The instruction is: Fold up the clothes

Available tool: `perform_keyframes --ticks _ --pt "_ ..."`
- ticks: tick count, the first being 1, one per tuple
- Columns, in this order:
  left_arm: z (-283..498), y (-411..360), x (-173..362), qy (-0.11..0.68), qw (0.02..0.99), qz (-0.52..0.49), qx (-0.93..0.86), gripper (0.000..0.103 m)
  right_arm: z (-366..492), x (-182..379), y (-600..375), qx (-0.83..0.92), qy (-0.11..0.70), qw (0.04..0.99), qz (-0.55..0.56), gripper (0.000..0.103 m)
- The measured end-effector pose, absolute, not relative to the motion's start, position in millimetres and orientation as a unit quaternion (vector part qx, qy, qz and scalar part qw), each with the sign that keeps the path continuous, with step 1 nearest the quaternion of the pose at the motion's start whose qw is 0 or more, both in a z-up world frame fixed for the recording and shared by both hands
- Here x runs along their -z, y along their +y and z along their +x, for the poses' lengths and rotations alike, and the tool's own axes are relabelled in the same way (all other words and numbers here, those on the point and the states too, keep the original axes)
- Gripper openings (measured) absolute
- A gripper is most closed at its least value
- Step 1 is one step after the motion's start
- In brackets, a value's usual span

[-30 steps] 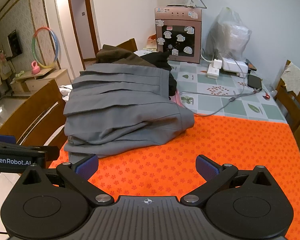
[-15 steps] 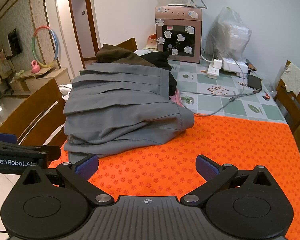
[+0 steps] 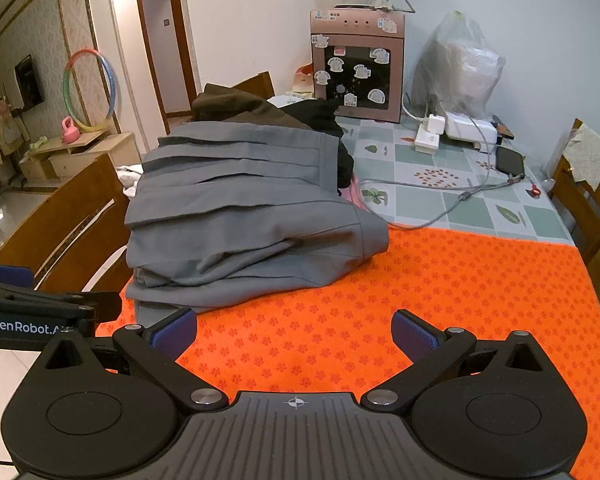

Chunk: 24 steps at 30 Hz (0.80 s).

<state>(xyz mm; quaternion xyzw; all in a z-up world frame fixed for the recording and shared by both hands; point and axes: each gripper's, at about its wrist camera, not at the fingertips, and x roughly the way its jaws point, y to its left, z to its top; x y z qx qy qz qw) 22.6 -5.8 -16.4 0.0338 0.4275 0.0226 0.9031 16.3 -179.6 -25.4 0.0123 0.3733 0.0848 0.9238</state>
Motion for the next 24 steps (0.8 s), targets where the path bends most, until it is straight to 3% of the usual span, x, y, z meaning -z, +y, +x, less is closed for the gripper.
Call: perform_keyframes --ticks 14,24 --pt "39.5 5.9 36.5 0.437 0.899 0.033 -0.023 0.103 34.4 38.7 -180.8 -0.081 0.391 0.917 0.005 0.103" --pt "85.6 45.0 87.4 0.421 0.906 0.050 -0.019 0.103 98.0 62.3 -200.9 -0.067 0.398 0.915 -0.002 0.103"
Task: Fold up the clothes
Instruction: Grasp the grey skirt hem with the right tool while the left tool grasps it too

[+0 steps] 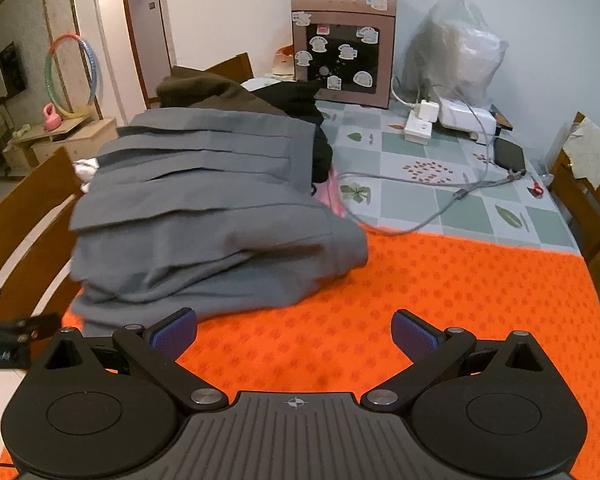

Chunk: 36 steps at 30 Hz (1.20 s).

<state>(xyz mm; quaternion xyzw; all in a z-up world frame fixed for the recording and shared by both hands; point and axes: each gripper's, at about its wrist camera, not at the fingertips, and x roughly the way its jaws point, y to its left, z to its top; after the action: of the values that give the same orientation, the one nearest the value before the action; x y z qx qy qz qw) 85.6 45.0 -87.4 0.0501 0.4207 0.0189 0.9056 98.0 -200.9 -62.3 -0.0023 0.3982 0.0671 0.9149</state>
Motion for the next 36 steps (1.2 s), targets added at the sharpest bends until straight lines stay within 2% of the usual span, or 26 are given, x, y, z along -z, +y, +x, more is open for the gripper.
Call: perform_keyframes --ticks 11,17,22,24,26,28,29,30,36 --pt "125.9 60.0 159.9 0.436 0.896 0.078 0.010 0.103 184.8 119.8 -212.9 -0.068 0.417 0.905 -0.054 0.101" --pt "142.1 50.5 180.0 0.436 0.896 0.085 0.024 0.103 220.6 151.8 -210.9 -0.086 0.438 0.891 -0.084 0.079" --pt "145.4 47.6 183.7 0.423 0.903 0.072 0.010 0.100 229.3 159.8 -211.1 -0.099 0.442 0.888 -0.084 0.048" --pt "145.0 47.5 184.0 0.421 0.905 0.064 0.003 0.081 227.9 156.1 -213.6 -0.105 0.440 0.889 -0.069 0.032" --pt "144.6 47.4 184.2 0.418 0.907 0.056 -0.003 0.039 223.9 148.7 -216.4 -0.107 0.437 0.892 -0.047 0.024" --pt "142.1 50.6 178.9 0.416 0.908 0.038 -0.007 0.018 217.2 136.5 -217.0 -0.110 0.424 0.898 -0.037 0.021" --pt "139.1 52.1 173.1 0.412 0.911 0.031 -0.009 0.012 212.7 128.6 -217.1 -0.113 0.417 0.901 -0.032 0.020" --pt "135.9 53.5 166.9 0.407 0.913 0.024 -0.011 0.010 208.9 121.1 -217.8 -0.115 0.412 0.903 -0.028 0.020" --pt "95.9 54.0 117.3 0.367 0.930 0.009 -0.001 0.008 176.7 75.8 -232.7 -0.124 0.395 0.910 -0.004 0.020"
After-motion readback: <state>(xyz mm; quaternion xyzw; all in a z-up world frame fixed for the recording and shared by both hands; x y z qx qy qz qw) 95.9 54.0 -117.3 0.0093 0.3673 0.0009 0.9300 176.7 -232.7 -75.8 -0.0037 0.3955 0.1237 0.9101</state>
